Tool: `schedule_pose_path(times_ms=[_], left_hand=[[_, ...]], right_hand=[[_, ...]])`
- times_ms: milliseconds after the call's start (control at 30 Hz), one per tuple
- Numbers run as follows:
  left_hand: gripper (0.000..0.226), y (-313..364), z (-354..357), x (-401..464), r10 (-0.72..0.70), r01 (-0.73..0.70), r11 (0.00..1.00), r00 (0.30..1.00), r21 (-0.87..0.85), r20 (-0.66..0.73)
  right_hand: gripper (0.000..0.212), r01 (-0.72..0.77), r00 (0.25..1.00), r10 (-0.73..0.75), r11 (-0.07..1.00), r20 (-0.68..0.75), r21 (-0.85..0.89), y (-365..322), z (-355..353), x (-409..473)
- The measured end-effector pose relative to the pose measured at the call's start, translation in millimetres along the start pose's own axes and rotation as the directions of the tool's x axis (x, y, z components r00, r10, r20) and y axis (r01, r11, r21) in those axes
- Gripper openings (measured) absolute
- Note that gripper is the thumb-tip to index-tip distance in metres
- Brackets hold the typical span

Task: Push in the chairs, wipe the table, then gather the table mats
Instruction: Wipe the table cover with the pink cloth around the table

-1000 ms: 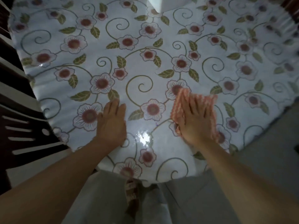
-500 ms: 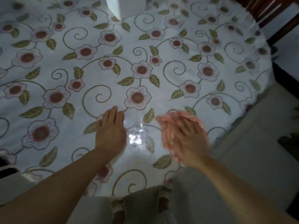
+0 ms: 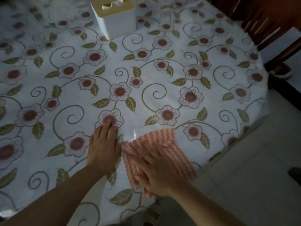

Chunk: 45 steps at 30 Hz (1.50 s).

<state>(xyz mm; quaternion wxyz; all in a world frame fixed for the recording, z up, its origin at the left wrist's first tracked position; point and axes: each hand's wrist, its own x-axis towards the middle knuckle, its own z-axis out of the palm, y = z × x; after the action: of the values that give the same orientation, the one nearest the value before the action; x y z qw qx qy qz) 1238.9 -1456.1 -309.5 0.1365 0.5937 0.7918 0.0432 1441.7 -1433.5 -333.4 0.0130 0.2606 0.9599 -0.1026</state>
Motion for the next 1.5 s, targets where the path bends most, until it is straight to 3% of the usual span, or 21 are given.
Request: schedule_pose_path(times_ms=[67,133,200,300,367,433,500,567,633,700,800,833,867,933,1000,1067,1167,1233,1333,1400,1500], left_hand=[[0.055,-3,-6,7,0.011,-0.011,1.0,1.0,-0.001,0.012],[0.054,-5,-10,19,-0.006,0.006,1.0,1.0,0.002,0.002],[0.05,-3,-13,33,-0.01,0.01,1.0,1.0,-0.002,-0.013],[0.047,-6,-13,60,-0.036,0.034,0.999,0.999,-0.037,-0.032],[0.047,-11,-14,75,-0.032,0.03,0.999,0.998,-0.043,-0.061],[0.05,-17,-17,89,-0.023,0.02,0.999,0.998,-0.049,-0.06],[0.051,-23,-19,99,-0.008,0.005,0.999,0.998,-0.053,-0.062],[0.049,-33,-24,116,-0.014,0.009,0.998,0.997,-0.059,-0.079],[0.052,-43,-29,137,-0.021,0.016,0.998,0.996,-0.055,-0.091],[0.056,-53,-35,158,-0.047,0.042,0.997,0.995,-0.067,-0.085],[0.05,-64,-41,182,-0.108,0.098,0.991,0.988,-0.091,-0.112],[0.048,-68,-43,190,-0.124,0.113,0.988,0.986,-0.103,-0.111],[0.049,-73,-43,197,-0.136,0.125,0.986,0.985,-0.111,-0.105],[0.05,-81,-45,207,-0.151,0.137,0.983,0.982,-0.124,-0.112],[0.047,-89,-48,215,-0.16,0.141,0.98,0.977,-0.138,-0.138],[0.049,-96,-51,222,-0.171,0.151,0.978,0.976,-0.142,-0.138],[0.049,-106,-57,240,-0.18,0.157,0.977,0.971,-0.147,-0.159],[0.048,-111,-60,255,-0.204,0.175,0.97,0.965,-0.171,-0.168],[0.05,-117,-62,273,-0.22,0.188,0.967,0.957,-0.175,-0.19],[0.05,-118,-61,278,-0.235,0.203,0.963,0.954,-0.175,-0.184],[0.054,-119,-62,278,-0.268,0.229,0.948,0.948,-0.221,-0.171]], right_hand=[[0.062,-0.02,0.999,0.018,0.999,0.049,0.035,34,-7,9],[0.058,-0.193,0.981,0.193,0.981,-0.023,-0.013,76,-18,25],[0.059,-0.427,0.902,0.425,0.904,-0.08,-0.021,115,-27,42],[0.086,-0.637,0.765,0.63,0.771,-0.132,-0.013,129,-34,73],[0.087,-0.556,0.828,0.548,0.83,-0.118,-0.045,104,-27,93],[0.078,-0.222,0.974,0.217,0.973,-0.07,-0.058,71,-21,105],[0.065,0.025,1.0,-0.025,0.999,-0.014,-0.031,59,-22,110],[0.064,0.077,0.997,-0.078,0.997,0.018,0.015,73,-30,124],[0.059,0.046,0.999,-0.045,0.999,0.028,-0.029,96,-34,146],[0.057,-0.134,0.989,0.129,0.989,-0.069,-0.069,132,-36,178],[0.061,-0.529,0.835,0.515,0.848,-0.197,-0.025,173,-46,224],[0.062,-0.578,0.8,0.559,0.815,-0.219,-0.03,168,-52,238],[0.063,-0.537,0.828,0.513,0.841,-0.225,-0.059,154,-52,251],[0.064,-0.215,0.969,0.194,0.967,-0.156,-0.137,111,-43,267],[0.061,0.067,0.994,-0.077,0.99,-0.082,-0.124,78,-36,268],[0.061,0.134,0.991,-0.134,0.99,-0.006,-0.032,92,-39,274],[0.06,-0.1,0.993,0.093,0.991,-0.076,-0.089,157,-49,301],[0.059,-0.413,0.899,0.397,0.909,-0.183,-0.054,201,-59,332],[0.06,-0.665,0.735,0.669,0.743,-0.114,0.071,219,-66,380],[0.073,-0.662,0.736,0.671,0.741,-0.09,0.111,199,-69,401],[0.075,-0.342,0.933,0.342,0.939,-0.113,0.018,151,-64,404]])
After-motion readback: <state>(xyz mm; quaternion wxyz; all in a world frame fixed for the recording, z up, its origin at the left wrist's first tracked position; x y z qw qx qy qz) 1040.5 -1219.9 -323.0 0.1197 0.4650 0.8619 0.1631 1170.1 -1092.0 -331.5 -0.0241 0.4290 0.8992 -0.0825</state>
